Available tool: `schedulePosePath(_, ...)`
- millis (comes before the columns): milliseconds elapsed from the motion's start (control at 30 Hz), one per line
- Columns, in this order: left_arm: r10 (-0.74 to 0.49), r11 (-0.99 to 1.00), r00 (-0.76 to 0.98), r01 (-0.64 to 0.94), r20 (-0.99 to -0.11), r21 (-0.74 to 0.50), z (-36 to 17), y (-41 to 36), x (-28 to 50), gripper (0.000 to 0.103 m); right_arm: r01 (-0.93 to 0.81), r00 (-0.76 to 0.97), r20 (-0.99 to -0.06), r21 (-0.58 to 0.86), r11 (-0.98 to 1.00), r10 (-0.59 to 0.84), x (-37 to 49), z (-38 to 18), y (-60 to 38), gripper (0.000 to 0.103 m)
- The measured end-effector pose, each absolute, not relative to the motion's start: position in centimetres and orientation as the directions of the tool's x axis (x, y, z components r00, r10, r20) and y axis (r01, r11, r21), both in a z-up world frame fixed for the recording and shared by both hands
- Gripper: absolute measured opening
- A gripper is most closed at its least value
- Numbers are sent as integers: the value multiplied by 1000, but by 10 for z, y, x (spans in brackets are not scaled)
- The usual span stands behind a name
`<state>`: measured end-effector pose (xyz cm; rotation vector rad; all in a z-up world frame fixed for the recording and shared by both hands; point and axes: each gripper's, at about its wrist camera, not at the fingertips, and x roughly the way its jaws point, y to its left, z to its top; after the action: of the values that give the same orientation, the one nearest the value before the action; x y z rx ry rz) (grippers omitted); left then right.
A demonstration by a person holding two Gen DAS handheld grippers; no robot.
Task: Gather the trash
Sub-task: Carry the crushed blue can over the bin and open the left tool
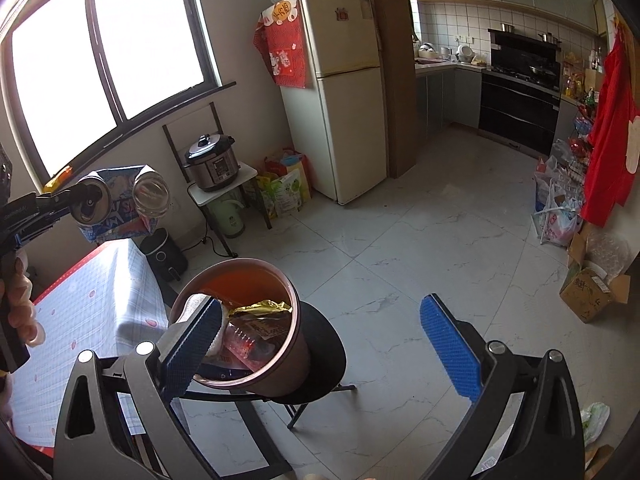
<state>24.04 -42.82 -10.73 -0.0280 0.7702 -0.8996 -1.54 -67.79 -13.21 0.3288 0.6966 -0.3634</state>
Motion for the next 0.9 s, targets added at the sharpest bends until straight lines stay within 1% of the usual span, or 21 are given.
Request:
schedulePosePath(33,-713,635,373,702,-594,-323,-107,-432,241,57,431,708,-673,170,886,-215,-15,-133,-677,98)
schedulePosePath(67,-718,630,372,707,-589,-321,-105,-432,240,70,432,706,-674,168,886,-217,-15,-133,-677,98)
schedulePosePath(100,-719,630,378,709,-583,-317,-102,-431,240,73,433,706,-674,167,886,-218,-15,-133,-676,98)
schedulePosePath(167,-719,628,382,715,-580,-308,-97,-428,239,74,433,708,-672,168,885,-219,-13,-132,-674,98)
schedulePosePath(267,-712,635,400,717,-577,-288,-90,-413,233,83,437,709,-669,169,884,-223,-10,-129,-668,98)
schedulePosePath(433,-683,665,452,711,-574,-232,-73,-376,219,87,445,713,-659,161,881,-240,-6,-117,-650,98)
schedulePosePath(467,-678,671,463,707,-571,-223,-69,-367,217,92,447,715,-656,162,880,-242,-5,-114,-646,98)
schedulePosePath(500,-672,679,477,702,-566,-215,-65,-359,214,95,448,717,-653,162,879,-245,-4,-110,-641,98)
schedulePosePath(633,-653,703,510,683,-560,-197,-53,-325,203,95,437,734,-634,165,884,-244,0,-94,-619,98)
schedulePosePath(900,-584,772,610,621,-536,-135,-30,-259,178,97,397,764,-593,123,910,-253,0,-54,-560,98)
